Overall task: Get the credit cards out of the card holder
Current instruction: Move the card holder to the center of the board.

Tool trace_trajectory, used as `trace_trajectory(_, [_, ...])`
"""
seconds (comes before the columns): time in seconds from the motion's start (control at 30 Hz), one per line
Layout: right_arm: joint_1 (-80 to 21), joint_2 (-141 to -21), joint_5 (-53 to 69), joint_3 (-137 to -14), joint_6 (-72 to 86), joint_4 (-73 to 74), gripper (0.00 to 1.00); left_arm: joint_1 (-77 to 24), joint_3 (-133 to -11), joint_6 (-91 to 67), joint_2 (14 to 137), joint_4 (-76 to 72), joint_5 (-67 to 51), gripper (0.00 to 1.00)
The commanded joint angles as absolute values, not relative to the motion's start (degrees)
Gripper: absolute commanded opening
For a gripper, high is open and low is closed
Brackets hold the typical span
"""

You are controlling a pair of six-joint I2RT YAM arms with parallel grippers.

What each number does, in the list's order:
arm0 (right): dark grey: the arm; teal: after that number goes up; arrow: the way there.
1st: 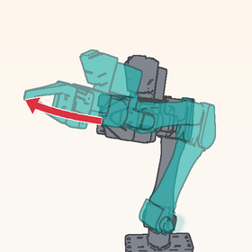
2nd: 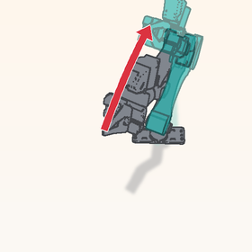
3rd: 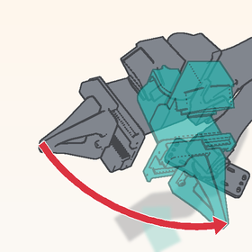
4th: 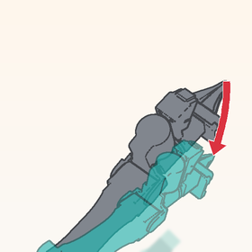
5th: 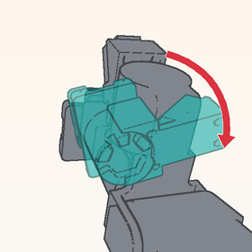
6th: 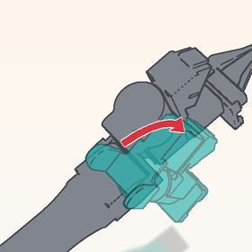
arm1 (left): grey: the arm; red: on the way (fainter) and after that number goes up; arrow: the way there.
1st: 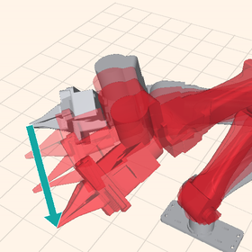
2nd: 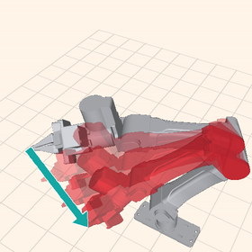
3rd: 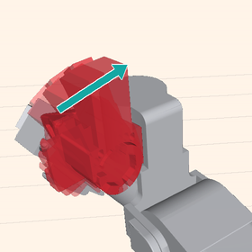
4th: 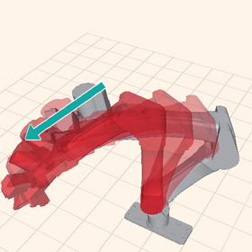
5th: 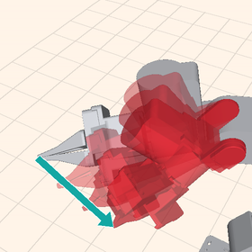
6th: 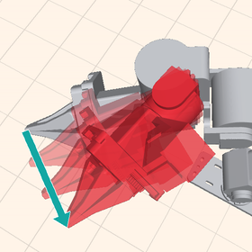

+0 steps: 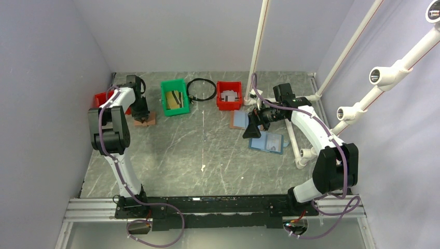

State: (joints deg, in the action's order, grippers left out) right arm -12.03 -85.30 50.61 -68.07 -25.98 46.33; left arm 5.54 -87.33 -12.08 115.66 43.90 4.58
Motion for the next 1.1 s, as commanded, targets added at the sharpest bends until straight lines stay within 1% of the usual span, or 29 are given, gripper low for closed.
trace_trajectory(0.0, [-11.8,-84.8,53.0,-68.7,-27.1,46.1,1.00,4.9,-84.6,-12.0,113.1,44.5,4.9,0.14])
trace_trajectory(0.03, [-11.8,-84.7,53.1,-68.7,-27.2,46.1,1.00,4.9,-84.2,-12.0,112.6,44.6,4.7,0.08])
trace_trajectory(0.07, [-11.8,-84.6,53.1,-68.7,-27.2,46.1,1.00,4.7,-83.9,-12.0,112.0,44.8,4.3,0.04])
trace_trajectory(0.13, [-11.8,-84.5,53.1,-68.6,-27.2,46.1,1.00,4.3,-83.1,-11.9,110.5,45.1,3.4,0.00])
trace_trajectory(0.43, [-11.8,-83.4,53.3,-67.7,-27.4,45.8,1.00,-0.4,-75.8,-14.1,100.1,47.8,-4.0,0.00])
trace_trajectory(0.67, [-11.9,-83.3,54.3,-67.5,-27.8,46.1,1.00,-10.3,-67.6,-18.9,90.8,46.0,-11.6,0.00])
trace_trajectory(0.8, [-11.9,-83.4,55.0,-67.4,-28.1,46.2,1.00,-16.4,-63.1,-23.0,86.5,42.5,-13.0,0.00])
trace_trajectory(0.93, [-12.0,-83.6,55.5,-67.3,-28.0,46.2,1.00,-22.5,-60.4,-31.2,85.2,36.7,-14.3,0.00])
trace_trajectory(1.07, [-12.0,-83.6,55.3,-67.4,-28.1,46.4,1.00,-29.2,-62.0,-38.6,88.0,31.9,-12.3,0.00])
